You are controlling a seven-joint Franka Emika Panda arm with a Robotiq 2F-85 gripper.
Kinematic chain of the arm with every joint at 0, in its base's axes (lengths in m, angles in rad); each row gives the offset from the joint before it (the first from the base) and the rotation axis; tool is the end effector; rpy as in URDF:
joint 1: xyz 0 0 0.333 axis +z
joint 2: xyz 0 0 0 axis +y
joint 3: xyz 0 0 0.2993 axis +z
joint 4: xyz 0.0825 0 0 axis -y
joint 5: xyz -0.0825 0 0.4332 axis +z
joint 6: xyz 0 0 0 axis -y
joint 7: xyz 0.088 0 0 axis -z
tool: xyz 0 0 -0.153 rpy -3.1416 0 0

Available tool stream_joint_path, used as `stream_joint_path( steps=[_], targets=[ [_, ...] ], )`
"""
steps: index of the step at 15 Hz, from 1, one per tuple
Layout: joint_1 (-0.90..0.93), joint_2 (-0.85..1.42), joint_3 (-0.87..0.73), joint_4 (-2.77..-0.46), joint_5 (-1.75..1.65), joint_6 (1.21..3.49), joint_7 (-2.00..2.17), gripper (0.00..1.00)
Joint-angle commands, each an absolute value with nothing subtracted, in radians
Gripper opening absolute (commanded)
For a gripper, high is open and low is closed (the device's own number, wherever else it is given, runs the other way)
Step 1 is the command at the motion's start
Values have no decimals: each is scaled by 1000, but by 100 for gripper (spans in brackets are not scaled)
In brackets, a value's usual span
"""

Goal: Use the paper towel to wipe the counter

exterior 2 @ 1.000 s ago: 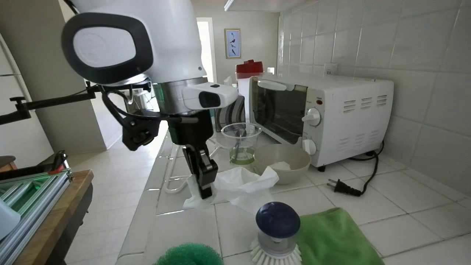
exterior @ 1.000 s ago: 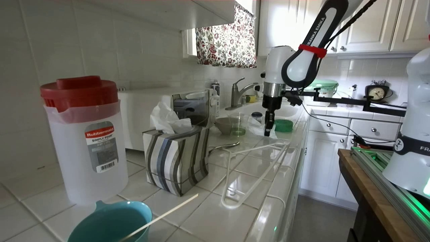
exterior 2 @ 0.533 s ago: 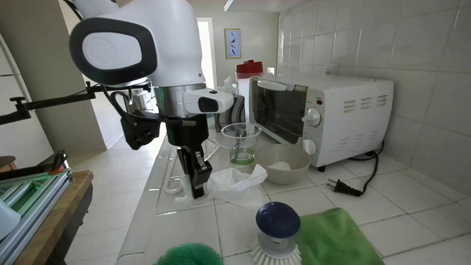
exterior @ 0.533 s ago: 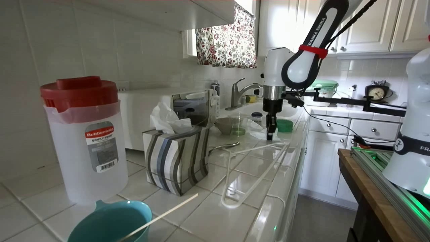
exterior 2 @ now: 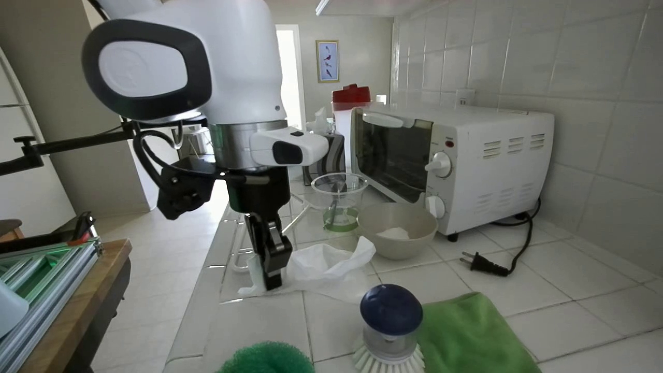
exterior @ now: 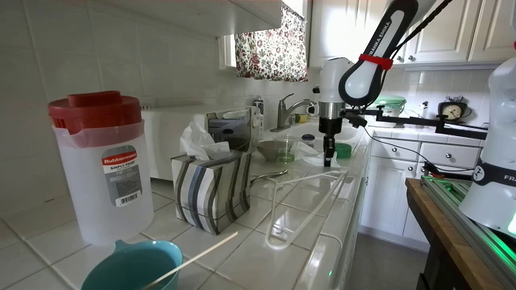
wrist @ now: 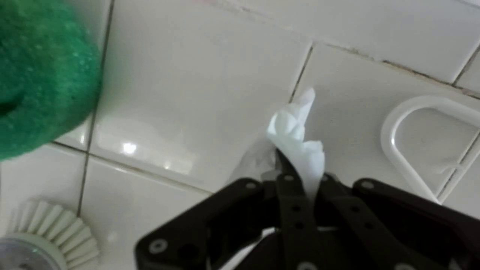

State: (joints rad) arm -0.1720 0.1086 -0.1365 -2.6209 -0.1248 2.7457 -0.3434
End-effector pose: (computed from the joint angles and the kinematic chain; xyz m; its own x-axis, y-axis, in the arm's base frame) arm 0.4326 -0.1381 0.1065 0.9887 0.1497 -0.0099 0.1500 -0.9865 0.0651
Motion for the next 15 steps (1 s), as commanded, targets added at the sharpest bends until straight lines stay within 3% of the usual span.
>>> stream_joint_path(
  steps=[1, 9, 10, 12, 15],
  targets=[
    [-178, 97, -138, -2630, -117, 2732, -358, 0],
    [-180, 89, -134, -2634, -97, 2735, -368, 0],
    [-181, 86, -131, -2636, -86, 2737, -375, 27],
    [-179, 82, -135, -2637, -99, 2736, -367, 34],
    [-177, 72, -135, -2640, -100, 2734, -365, 58]
  ],
)
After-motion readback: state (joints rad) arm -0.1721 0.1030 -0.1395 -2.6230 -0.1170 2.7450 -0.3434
